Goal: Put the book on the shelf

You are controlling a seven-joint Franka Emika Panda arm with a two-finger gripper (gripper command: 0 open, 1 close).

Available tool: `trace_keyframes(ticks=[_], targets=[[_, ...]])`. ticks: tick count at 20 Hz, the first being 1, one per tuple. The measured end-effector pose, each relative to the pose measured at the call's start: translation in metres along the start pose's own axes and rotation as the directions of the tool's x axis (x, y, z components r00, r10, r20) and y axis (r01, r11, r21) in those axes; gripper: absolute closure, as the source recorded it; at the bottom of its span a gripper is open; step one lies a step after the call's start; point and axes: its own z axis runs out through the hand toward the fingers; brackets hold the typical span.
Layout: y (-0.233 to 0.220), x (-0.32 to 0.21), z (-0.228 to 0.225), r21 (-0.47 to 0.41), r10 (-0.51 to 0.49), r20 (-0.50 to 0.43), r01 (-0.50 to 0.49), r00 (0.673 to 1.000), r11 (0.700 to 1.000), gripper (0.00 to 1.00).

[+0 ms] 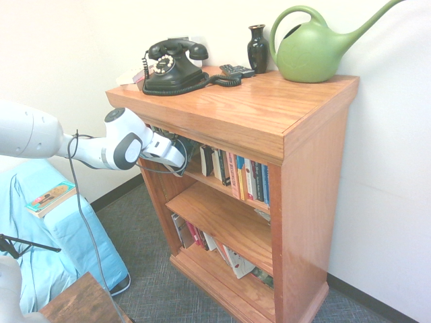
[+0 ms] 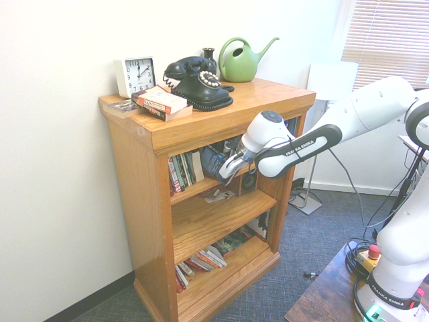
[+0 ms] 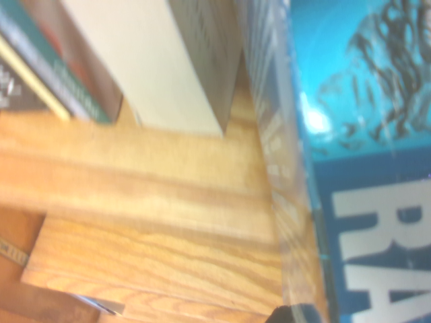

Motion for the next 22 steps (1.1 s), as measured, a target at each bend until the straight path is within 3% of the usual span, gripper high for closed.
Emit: trace_keyframes(ticks=[6, 22], targets=[[-0.011, 0.011, 0.000, -0.014, 0.053, 0.049, -0.053, 0.997, 0.999, 1.00], [-0.013, -0.007, 0.007, -0.057, 0.078, 0.123, -0.072, 0.989, 0.996, 1.00]])
